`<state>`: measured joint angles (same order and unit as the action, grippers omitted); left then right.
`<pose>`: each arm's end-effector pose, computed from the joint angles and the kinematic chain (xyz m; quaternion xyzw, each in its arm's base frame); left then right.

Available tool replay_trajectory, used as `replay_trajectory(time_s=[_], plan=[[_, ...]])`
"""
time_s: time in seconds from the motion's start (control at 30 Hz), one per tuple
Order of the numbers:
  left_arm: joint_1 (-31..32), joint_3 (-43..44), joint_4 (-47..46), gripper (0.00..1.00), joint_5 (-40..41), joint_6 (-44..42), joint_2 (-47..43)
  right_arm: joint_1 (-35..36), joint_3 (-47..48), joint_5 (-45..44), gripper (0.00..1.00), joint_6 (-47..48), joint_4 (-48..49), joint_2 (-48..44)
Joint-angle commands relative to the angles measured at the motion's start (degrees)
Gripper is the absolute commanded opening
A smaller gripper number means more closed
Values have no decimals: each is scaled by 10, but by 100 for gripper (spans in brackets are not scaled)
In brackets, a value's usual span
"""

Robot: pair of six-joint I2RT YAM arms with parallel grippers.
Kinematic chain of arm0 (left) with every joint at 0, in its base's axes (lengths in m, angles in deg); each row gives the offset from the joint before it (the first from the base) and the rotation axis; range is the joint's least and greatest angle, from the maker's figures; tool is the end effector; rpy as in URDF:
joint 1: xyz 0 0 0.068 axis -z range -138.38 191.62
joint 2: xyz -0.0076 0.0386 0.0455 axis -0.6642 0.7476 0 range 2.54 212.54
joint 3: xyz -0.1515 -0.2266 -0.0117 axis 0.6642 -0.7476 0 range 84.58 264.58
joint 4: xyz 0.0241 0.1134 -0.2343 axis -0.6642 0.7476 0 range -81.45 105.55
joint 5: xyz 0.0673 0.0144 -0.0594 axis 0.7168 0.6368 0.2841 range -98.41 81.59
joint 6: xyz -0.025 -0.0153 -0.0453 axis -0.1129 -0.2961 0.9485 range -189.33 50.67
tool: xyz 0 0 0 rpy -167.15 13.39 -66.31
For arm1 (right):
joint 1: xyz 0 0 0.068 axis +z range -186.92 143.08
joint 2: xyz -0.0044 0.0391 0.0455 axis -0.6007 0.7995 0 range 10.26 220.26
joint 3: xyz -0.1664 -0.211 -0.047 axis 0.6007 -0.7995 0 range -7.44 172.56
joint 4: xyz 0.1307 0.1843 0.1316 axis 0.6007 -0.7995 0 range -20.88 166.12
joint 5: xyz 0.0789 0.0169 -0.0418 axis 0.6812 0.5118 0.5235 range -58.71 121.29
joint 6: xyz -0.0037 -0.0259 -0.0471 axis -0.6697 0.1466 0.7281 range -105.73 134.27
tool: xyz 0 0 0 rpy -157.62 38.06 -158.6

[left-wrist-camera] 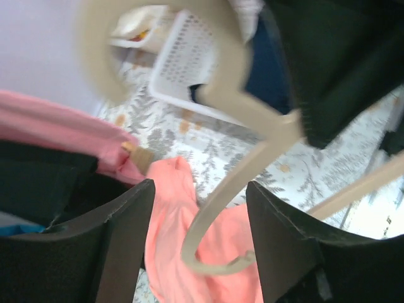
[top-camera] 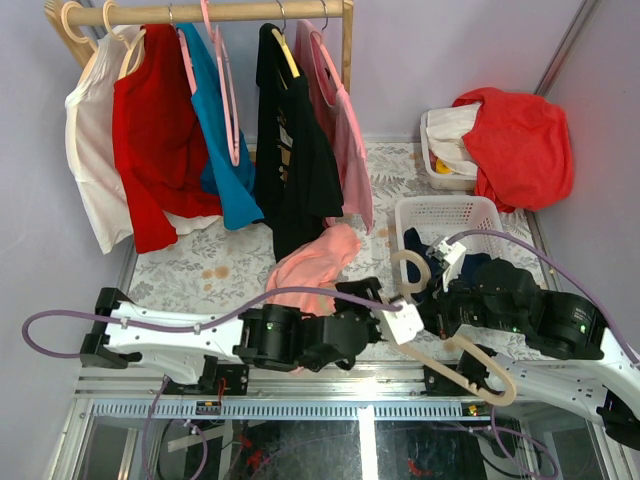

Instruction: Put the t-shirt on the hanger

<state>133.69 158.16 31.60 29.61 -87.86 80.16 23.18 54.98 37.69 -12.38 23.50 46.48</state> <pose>0.0109 -0.3034 0.3675 0.5663 0.5989 -0.0727 0.5615 0.0455 0.0873 0.3829 -0.2723 0.8044 0.3957 0.3497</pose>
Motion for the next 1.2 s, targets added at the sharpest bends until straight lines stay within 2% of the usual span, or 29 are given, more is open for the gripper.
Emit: replay_trajectory(time_s=[0.0,0.17,0.27,0.33,0.47,0.53,0.63,0.83,1.17], plan=[[-12,35,-46,62,137,66,-43,-2,10,-128,0,-12,-66,-5],[-14,42,-30,67,180,119,-99,-1,9,-218,0,-25,-81,-24],[-38,51,34,69,205,203,-119,-2,21,-268,0,-33,-83,-49],[-82,46,85,69,162,271,-131,-1,36,-299,0,-36,-90,-65],[-178,-31,109,71,27,359,-133,-2,63,-353,0,-38,-99,-81],[-202,-65,116,72,-8,383,-111,-1,68,-360,0,-36,-99,-82],[-210,-93,107,76,-59,396,-72,-1,62,-355,0,-32,-92,-80],[-256,-119,72,78,-165,394,3,-2,39,-339,0,-33,-74,-88],[-297,-135,80,78,-143,398,74,-1,29,-318,0,-36,-76,-102]])
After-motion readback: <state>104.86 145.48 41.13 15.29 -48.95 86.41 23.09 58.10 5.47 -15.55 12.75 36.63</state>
